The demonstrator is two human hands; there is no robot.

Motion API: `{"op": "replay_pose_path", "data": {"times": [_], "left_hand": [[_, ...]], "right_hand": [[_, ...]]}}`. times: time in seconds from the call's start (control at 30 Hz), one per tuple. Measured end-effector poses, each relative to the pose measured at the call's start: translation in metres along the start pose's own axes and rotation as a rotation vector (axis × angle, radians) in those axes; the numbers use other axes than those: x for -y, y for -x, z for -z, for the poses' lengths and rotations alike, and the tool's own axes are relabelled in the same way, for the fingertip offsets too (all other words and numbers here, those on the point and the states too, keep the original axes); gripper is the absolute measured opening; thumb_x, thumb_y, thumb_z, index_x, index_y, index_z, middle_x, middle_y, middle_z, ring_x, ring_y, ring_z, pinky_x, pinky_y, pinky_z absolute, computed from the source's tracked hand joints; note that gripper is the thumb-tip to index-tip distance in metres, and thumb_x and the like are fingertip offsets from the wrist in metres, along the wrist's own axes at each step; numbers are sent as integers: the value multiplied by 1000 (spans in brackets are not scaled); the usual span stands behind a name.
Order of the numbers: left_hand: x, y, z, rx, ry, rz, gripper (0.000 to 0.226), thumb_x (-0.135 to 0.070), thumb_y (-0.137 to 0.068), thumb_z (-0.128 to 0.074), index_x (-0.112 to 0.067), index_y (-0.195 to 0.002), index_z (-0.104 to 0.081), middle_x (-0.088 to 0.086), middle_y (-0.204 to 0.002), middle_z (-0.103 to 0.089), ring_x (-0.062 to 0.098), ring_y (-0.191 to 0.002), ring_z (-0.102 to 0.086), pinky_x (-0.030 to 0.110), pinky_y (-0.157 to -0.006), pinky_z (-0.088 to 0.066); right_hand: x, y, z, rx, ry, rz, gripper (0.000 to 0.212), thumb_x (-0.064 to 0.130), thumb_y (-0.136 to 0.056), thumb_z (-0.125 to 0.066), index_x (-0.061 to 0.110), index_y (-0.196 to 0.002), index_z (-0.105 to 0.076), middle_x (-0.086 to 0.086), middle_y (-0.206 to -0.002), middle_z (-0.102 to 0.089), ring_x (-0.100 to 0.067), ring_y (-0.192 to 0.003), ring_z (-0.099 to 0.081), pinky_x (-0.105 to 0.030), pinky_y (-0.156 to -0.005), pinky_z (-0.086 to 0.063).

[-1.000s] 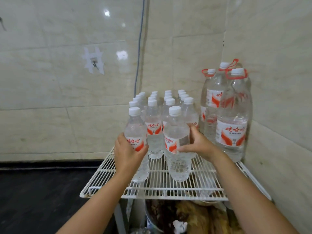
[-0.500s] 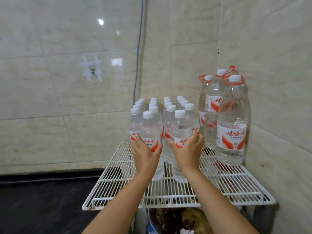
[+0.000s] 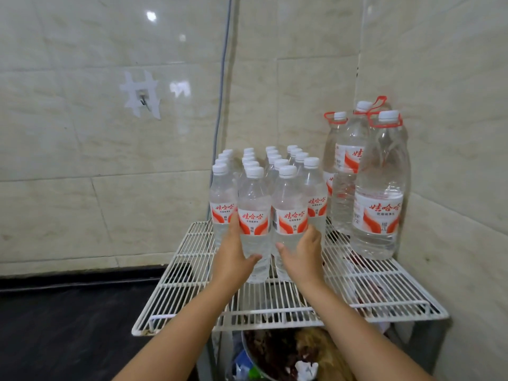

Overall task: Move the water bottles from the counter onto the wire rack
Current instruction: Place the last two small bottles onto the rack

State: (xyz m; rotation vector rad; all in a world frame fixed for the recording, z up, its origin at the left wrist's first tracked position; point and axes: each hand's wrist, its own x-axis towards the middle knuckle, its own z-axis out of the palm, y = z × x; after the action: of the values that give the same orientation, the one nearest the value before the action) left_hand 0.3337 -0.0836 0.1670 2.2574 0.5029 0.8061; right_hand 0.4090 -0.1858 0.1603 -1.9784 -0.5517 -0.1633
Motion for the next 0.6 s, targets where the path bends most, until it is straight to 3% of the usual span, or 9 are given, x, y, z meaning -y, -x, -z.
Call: {"op": "replay_pose_path", "data": {"times": [0.13, 0.37, 0.6], "left_hand": [[4, -1, -7, -43, 56, -13, 103, -10, -75, -74, -25, -147, -3, -1, -148, -33, 17, -135, -35, 32, -106, -36], [10, -4, -11, -57, 35, -21, 99, -14, -76, -73, -27, -146, -4, -3, -146, -35, 15, -133, -37, 29, -104, -36], [6, -4, -19, -81, -37, 18, 96, -21, -82, -68, -25, -147, 1, 0, -148, -30, 16, -132, -38, 28, -102, -39]], "right_hand": [[7, 0, -5, -14, 120, 33, 65, 26, -84, -64, 1, -130, -25, -16, -132, -32, -24, -117, -43, -18, -83, -35], [1, -3, 9, 121, 252, 124, 72, 28, -89, -55, 6, -140, -10, -11, -138, -28, -19, -123, -41, -19, -92, -38], [1, 0, 9, 98, 253, 121, 71, 26, -91, -54, 6, -142, -10, -11, -141, -29, -18, -127, -39, -20, -98, -37]]}}
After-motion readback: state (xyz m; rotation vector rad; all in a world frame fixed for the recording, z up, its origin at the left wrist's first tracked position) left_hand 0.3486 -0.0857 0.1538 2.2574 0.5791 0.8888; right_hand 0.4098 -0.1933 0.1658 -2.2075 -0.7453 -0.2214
